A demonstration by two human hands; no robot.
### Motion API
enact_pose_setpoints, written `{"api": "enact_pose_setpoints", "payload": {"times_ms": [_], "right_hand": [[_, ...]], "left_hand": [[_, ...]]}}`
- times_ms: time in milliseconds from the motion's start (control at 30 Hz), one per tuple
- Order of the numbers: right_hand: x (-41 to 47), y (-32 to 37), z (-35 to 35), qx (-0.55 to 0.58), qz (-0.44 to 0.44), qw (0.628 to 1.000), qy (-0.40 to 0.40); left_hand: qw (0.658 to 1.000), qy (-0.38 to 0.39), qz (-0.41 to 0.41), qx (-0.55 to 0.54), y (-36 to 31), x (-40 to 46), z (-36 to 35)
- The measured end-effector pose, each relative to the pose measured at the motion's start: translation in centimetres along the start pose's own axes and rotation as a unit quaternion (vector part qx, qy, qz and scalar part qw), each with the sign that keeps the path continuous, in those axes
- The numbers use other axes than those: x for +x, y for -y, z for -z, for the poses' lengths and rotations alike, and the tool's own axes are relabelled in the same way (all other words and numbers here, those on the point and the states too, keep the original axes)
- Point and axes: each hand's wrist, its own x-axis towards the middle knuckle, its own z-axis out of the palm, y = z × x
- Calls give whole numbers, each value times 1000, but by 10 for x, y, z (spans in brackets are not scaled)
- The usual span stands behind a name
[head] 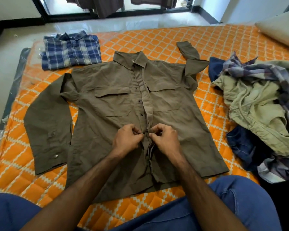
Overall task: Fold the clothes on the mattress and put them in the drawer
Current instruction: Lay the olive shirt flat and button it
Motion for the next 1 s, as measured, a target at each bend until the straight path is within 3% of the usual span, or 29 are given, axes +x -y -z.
{"api": "enact_pose_setpoints", "payload": {"times_ms": [267, 667, 1000], "right_hand": [[-6, 1, -9, -34, 33, 998, -28], [-4, -7, -27, 151, -96, 982, -55], [-2, -6, -46, 183, -151, 969, -69]], "left_hand": [[996, 0, 17, -89, -1, -5, 0], [988, -34, 27, -151, 10, -4, -10], [990, -82, -4, -113, 4, -16, -19]]}}
